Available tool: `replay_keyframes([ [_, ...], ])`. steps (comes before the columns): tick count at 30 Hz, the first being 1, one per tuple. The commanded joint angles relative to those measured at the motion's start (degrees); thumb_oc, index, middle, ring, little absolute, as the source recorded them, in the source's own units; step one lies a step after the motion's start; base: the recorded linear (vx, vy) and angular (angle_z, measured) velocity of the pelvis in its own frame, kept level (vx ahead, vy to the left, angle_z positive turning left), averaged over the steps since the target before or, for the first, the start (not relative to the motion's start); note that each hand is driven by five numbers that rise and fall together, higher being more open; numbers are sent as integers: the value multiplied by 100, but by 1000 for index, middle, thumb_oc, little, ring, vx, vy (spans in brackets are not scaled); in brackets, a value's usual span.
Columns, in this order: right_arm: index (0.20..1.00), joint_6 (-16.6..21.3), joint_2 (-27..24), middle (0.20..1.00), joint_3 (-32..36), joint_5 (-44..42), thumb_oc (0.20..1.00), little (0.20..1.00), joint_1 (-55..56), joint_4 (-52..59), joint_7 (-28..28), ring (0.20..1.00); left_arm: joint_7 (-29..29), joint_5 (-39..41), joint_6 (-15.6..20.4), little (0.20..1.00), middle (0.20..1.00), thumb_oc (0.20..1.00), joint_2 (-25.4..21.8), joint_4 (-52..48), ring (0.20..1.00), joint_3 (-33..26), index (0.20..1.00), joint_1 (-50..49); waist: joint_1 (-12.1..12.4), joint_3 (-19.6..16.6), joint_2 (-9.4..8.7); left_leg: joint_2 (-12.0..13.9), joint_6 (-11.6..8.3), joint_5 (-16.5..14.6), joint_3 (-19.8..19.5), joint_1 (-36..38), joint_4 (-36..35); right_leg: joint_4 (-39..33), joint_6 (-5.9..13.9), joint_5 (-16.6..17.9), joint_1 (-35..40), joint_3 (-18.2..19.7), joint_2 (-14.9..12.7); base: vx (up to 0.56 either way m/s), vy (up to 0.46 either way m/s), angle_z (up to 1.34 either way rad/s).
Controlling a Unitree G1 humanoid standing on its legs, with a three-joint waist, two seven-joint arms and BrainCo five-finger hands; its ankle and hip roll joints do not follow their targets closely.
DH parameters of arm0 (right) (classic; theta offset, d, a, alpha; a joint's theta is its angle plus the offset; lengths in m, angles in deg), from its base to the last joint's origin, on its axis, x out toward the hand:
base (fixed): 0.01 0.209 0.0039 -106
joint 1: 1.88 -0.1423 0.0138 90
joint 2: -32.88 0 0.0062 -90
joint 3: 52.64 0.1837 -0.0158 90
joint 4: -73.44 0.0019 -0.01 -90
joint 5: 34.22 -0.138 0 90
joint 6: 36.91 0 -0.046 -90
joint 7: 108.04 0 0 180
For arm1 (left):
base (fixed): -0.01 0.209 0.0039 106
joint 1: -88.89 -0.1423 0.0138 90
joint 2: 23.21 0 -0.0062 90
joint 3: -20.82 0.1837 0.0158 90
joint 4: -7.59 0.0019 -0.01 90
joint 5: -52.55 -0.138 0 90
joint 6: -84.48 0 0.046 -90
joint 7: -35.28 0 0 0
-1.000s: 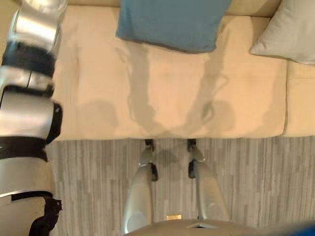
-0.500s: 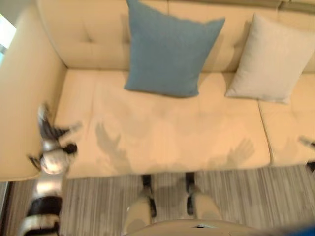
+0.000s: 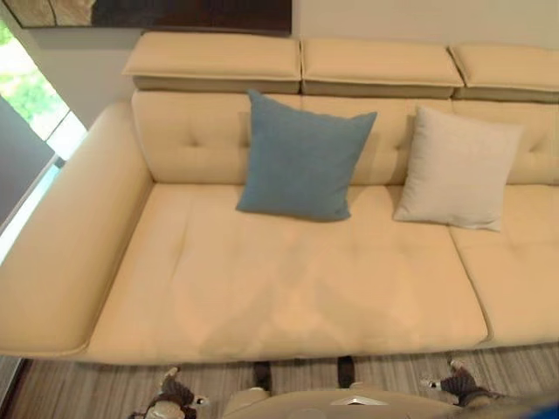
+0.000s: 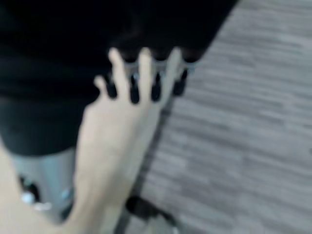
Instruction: Pick up all the scattered cushions and arrange them neatly on the sofa.
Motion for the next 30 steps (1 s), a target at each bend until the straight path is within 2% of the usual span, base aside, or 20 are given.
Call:
replay_keyframes([
  [1, 1000, -32, -12, 1000, -120, -184, 1000, 1000, -146, -89, -41, 1000, -32, -199, 39, 1000, 1000, 1000, -158, 24, 1000, -50, 1000, 319, -14, 211, -124, -293, 8, -927, -141, 356, 228, 288, 267, -46, -55, -18, 108, -61, 47, -1],
  [4, 1000, -80, 108, 1000, -156, -218, 1000, 1000, -119, -269, -67, 1000, -109, -317, 19, 1000, 1000, 1000, -127, 107, 1000, 103, 1000, 379, -96, 232, -133, -322, 11, -875, -102, 356, 113, 338, 321, 48, -143, 15, 88, -121, 67, -10],
  [5, 1000, -87, 156, 1000, -195, -202, 1000, 1000, -100, -247, -61, 1000, -124, -325, 40, 1000, 1000, 1000, -109, 120, 1000, 149, 1000, 408, -155, 257, -158, -343, 16, -843, -72, 331, 86, 397, 372, 229, -256, 64, 68, -174, 67, -19],
  [8, 1000, -119, 240, 1000, -286, -202, 1000, 1000, -191, -273, -63, 1000, -155, -311, 33, 1000, 1000, 1000, -103, 120, 1000, 213, 1000, 472, -219, 339, -120, -327, 53, -779, -18, 245, 50, 605, 439, 308, -548, 77, 70, -185, 61, -17],
  [11, 1000, -127, 293, 1000, -377, -244, 1000, 1000, -298, -345, -84, 1000, -218, -237, 10, 1000, 1000, 1000, -102, 93, 1000, 328, 1000, 554, -183, 455, -17, -204, 90, -651, -26, 130, 53, 1263, 307, -259, -606, 58, 227, -215, 88, -20],
  [13, 1000, -140, 362, 1000, -407, -301, 1000, 1000, -357, -404, -112, 1000, -264, -182, -30, 1000, 1000, 1000, -84, 113, 1000, 404, 1000, 610, -76, 420, 76, -129, 141, -529, -56, -11, 76, 1899, 113, -760, -416, 137, 378, -235, 95, -52],
  [16, 1000, -131, 415, 1000, -355, -398, 1000, 1000, -361, -462, -130, 1000, -300, -193, -83, 1000, 1000, 1000, -44, 167, 1000, 471, 1000, 655, 4, 308, 55, -179, 170, -477, -89, -148, 122, 2336, 57, -981, -7, 349, 522, -191, 10, 9],
  [17, 1000, -130, 437, 1000, -390, -413, 1000, 1000, -383, -435, -116, 1000, -297, -142, -82, 1000, 1000, 1000, -13, 155, 1000, 480, 1000, 666, 110, 196, -54, -230, 152, -406, -47, -343, 190, 1995, 58, -978, 395, 432, 556, -159, -47, 28],
  [20, 1000, -123, 474, 1000, -463, -403, 1000, 1000, -404, -390, -95, 1000, -299, -108, -67, 1000, 1000, 1000, 0, 140, 1000, 488, 1000, 665, 215, 150, -163, -225, 114, -299, 70, -567, 262, 1525, -52, -1169, 608, 425, 612, -174, -54, 4],
  [24, 1000, -98, 410, 1000, -586, -434, 1000, 1000, -525, -373, -23, 1000, -268, -114, -30, 1000, 1000, 1000, 19, 38, 1000, 645, 1000, 808, 309, 289, -156, -53, -71, 155, 42, -1152, 480, 1006, -418, -1528, 651, 628, 1033, -303, -79, -9],
  [27, 1000, -105, 304, 1000, -665, -434, 1000, 1000, -665, -404, 48, 1000, -224, -51, -2, 1000, 1000, 1000, 63, -87, 1000, 797, 1000, 971, 371, 570, -108, 69, -343, 468, -238, -1545, 749, 913, -543, -1416, 536, 606, 1212, -388, -61, 12],
  [28, 1000, -99, 261, 1000, -689, -418, 1000, 1000, -709, -416, 80, 1000, -230, -1, 10, 1000, 1000, 1000, 99, -95, 1000, 821, 1000, 1037, 354, 646, -129, 20, -325, 319, -426, -1589, 956, 904, -541, -1359, 462, 539, 1174, -297, -12, 21],
  [29, 1000, -99, 259, 1000, -687, -418, 1000, 1000, -711, -417, 80, 1000, -231, -1, 10, 1000, 1000, 1000, 101, -94, 1000, 821, 1000, 1040, 355, 637, -117, 33, -328, 326, -432, -1609, 958, 900, -544, -1343, 445, 538, 1187, -226, 5, 35],
  [30, 1000, -108, 233, 1000, -663, -424, 1000, 1000, -711, -438, 96, 1000, -230, 13, 22, 1000, 1000, 1000, 133, -89, 1000, 835, 1000, 1050, 308, 651, -150, -25, -243, 143, -554, -1559, 1128, 868, -515, -1244, 389, 457, 1129, -236, 34, 26],
])
